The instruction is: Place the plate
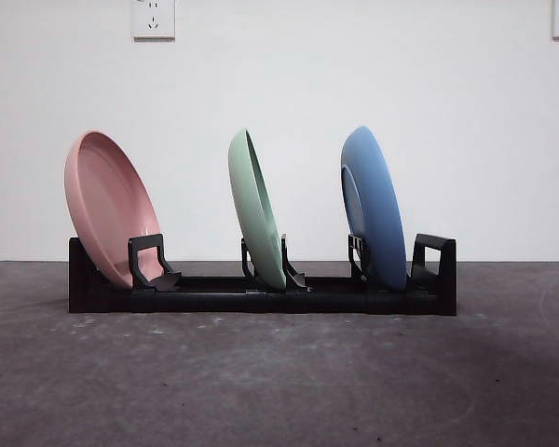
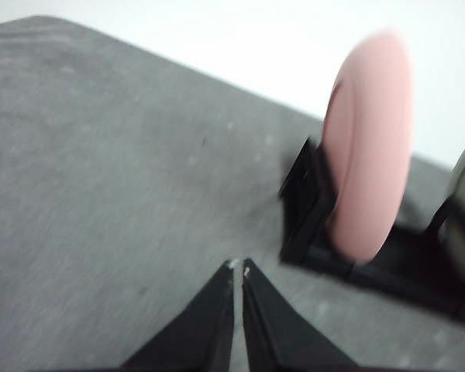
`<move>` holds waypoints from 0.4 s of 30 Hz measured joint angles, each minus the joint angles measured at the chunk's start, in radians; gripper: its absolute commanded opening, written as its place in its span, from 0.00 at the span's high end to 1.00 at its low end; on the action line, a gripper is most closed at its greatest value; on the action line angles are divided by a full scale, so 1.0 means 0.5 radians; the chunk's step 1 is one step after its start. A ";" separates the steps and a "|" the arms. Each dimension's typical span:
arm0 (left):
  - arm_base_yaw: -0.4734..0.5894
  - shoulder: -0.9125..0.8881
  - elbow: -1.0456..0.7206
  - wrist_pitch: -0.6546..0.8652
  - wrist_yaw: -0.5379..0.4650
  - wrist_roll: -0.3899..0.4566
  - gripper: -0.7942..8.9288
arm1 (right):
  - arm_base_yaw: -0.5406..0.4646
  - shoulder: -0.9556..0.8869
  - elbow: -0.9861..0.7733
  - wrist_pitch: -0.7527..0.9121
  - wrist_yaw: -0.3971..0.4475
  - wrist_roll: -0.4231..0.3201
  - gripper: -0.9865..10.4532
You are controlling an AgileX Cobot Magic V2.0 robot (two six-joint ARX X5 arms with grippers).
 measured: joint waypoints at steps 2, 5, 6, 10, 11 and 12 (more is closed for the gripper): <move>0.000 0.077 0.069 0.022 0.001 -0.054 0.90 | 0.000 0.079 0.101 -0.043 -0.011 0.024 0.90; 0.000 0.227 0.197 0.021 0.060 -0.101 0.90 | 0.000 0.227 0.266 -0.092 -0.068 0.034 0.90; 0.000 0.697 0.647 -0.116 0.294 -0.109 0.90 | 0.000 0.628 0.661 -0.214 -0.317 0.046 0.90; -0.001 0.979 0.958 -0.295 0.464 -0.045 0.90 | 0.000 0.848 0.887 -0.388 -0.489 0.042 0.90; -0.001 1.039 1.028 -0.346 0.510 -0.031 0.90 | 0.000 0.896 0.939 -0.427 -0.537 0.032 0.90; -0.001 1.121 1.116 -0.409 0.576 -0.006 0.90 | 0.000 0.961 1.008 -0.476 -0.603 0.018 0.90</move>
